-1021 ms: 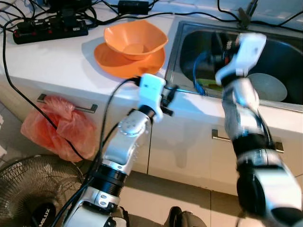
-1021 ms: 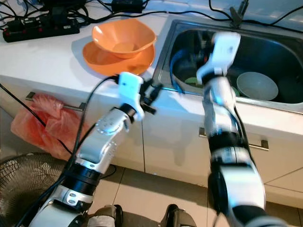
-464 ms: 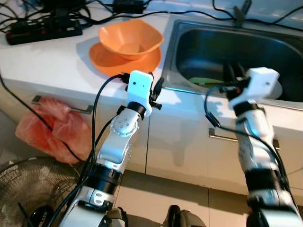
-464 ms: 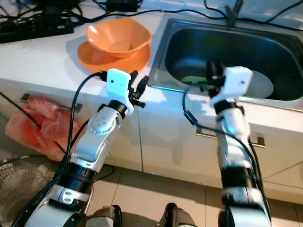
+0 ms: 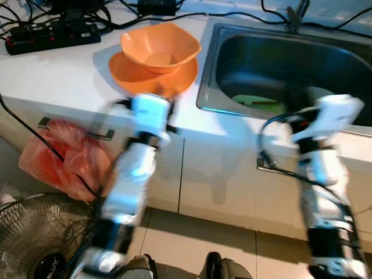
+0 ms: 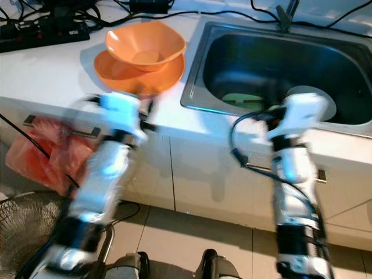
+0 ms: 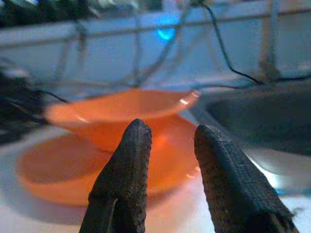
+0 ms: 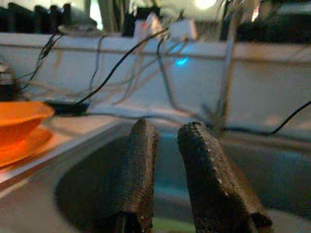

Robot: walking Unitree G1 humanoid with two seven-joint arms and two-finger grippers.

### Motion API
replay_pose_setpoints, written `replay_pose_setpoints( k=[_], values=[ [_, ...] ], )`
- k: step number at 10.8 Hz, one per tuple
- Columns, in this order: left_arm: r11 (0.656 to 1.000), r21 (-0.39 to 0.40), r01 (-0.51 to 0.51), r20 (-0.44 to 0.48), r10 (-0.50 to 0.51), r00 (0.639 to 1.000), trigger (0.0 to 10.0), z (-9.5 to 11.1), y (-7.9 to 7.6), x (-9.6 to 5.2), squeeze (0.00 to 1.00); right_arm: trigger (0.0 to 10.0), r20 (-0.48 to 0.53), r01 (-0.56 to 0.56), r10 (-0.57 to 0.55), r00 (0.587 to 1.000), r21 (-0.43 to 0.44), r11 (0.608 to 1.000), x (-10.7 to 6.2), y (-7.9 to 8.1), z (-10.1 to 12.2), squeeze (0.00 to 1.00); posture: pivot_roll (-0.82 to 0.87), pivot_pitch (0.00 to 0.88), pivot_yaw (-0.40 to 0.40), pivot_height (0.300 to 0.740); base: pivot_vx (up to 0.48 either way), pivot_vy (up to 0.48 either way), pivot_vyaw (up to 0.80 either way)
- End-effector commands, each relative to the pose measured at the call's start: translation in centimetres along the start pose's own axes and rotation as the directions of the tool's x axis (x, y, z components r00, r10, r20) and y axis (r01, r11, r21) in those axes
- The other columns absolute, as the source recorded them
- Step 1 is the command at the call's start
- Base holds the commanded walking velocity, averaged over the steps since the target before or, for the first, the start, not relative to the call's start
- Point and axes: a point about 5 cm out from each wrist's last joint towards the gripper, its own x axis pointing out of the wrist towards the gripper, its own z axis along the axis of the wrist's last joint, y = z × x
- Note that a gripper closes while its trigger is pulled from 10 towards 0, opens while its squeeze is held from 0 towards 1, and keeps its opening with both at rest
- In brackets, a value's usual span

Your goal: Kitchen organization

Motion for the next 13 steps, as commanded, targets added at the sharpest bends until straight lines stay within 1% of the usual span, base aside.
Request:
replay_pose_setpoints(
  k=[1, 2, 3, 4, 5, 6, 7, 8, 9, 10, 11, 12, 13],
  values=[
    [0.999, 0.028, -0.029, 0.011, 0.029, 1.0, 10.0, 0.1, 0.5, -0.7, 0.0, 10.0, -0.008, 0.034, -0.034, 0.999, -0.025, 0.999, -0.9, -0.8, 0.1, 0.0, 0.13, 0.179, -0.03, 0.74, 0.0, 0.0, 0.0],
    [0.992, 0.107, -0.061, 0.022, 0.059, 0.998, 10.0, 0.3, 1.5, -2.6, 0.0, 10.0, 0.002, 0.102, -0.103, 0.995, -0.06, 0.993, -2.6, -2.1, 0.7, 0.0, 0.13, 0.191, -0.029, 0.74, 0.0, 0.0, 0.0],
    [0.982, 0.148, -0.116, -0.001, 0.117, 0.993, 10.0, 0.1, 2.6, -4.3, 0.0, 10.0, -0.019, 0.171, -0.174, 0.984, -0.128, 0.977, -4.4, -3.6, 0.7, 0.0, 0.12, 0.202, -0.025, 0.74, 0.0, 0.0, 0.0],
    [0.966, 0.222, -0.13, -0.032, 0.14, 0.99, 10.0, -0.6, 3.4, -6.0, 0.0, 10.0, -0.059, 0.227, -0.242, 0.968, -0.192, 0.955, -6.3, -5.1, 0.3, 0.0, 0.11, 0.211, -0.023, 0.74, 0.0, 0.0, 0.0],
    [0.958, 0.245, -0.148, -0.053, 0.166, 0.985, 10.0, -1.0, 4.0, -6.9, 0.0, 10.0, -0.074, 0.274, -0.298, 0.952, -0.231, 0.933, -7.4, -6.0, 0.2, 0.0, 0.11, 0.218, -0.022, 0.74, 0.0, 0.0, 0.0],
    [0.941, 0.284, -0.186, -0.075, 0.215, 0.974, 10.0, -1.4, 5.1, -8.3, 0.0, 10.0, -0.077, 0.36, -0.399, 0.914, -0.303, 0.883, -9.3, -7.7, 0.5, 0.0, 0.1, 0.224, -0.017, 0.74, 0.0, 0.0, 0.0],
    [0.923, 0.323, -0.208, -0.088, 0.248, 0.965, 10.0, -1.7, 5.8, -9.1, 0.0, 10.0, -0.075, 0.416, -0.469, 0.88, -0.352, 0.838, -10.6, -8.8, 0.8, 0.0, 0.09, 0.228, -0.014, 0.74, 0.0, 0.0, 0.0],
    [0.892, 0.363, -0.269, -0.117, 0.33, 0.937, 10.0, -2.5, 6.9, -10.6, 0.0, 10.0, -0.062, 0.503, -0.578, 0.813, -0.425, 0.753, -12.7, -10.4, 1.1, 0.0, 0.08, 0.237, -0.006, 0.74, 0.0, 0.0, 0.0],
    [0.873, 0.382, -0.305, -0.141, 0.381, 0.914, 10.0, -3.2, 7.6, -11.6, 0.0, 10.0, -0.031, 0.56, -0.659, 0.751, -0.499, 0.662, -14.2, -11.5, 1.5, 0.0, 0.08, 0.243, 0.0, 0.74, 0.0, 0.0, 0.0],
    [0.863, 0.394, -0.316, -0.171, 0.407, 0.897, 10.0, -3.9, 8.0, -12.4, 0.0, 10.0, -0.025, 0.624, -0.752, 0.659, -0.539, 0.565, -16.1, -12.9, 1.4, 0.0, 0.07, 0.245, 0.002, 0.74, 0.0, 0.0, 0.0],
    [0.853, 0.408, -0.327, -0.232, 0.443, 0.866, 10.0, -5.4, 8.5, -13.7, 0.0, 10.0, -0.075, 0.653, -0.847, 0.527, -0.602, 0.46, -18.9, -14.1, 0.2, 0.0, 0.07, 0.243, 0.004, 0.74, 0.0, 0.0, 0.0],
    [0.849, 0.411, -0.332, -0.249, 0.455, 0.855, 10.0, -5.8, 8.6, -14.1, 0.0, 10.0, -0.095, 0.649, -0.853, 0.513, -0.608, 0.457, -19.2, -14.2, -0.1, 0.0, 0.07, 0.24, 0.003, 0.74, 0.0, 0.0, 0.0],
    [0.849, 0.411, -0.332, -0.249, 0.455, 0.855, 10.0, -5.8, 8.6, -14.1, 0.0, 10.0, -0.095, 0.649, -0.853, 0.513, -0.608, 0.457, -19.2, -14.2, -0.1, 0.0, 0.07, 0.24, 0.003, 0.74, 0.0, 0.0, 0.0]
  ],
)
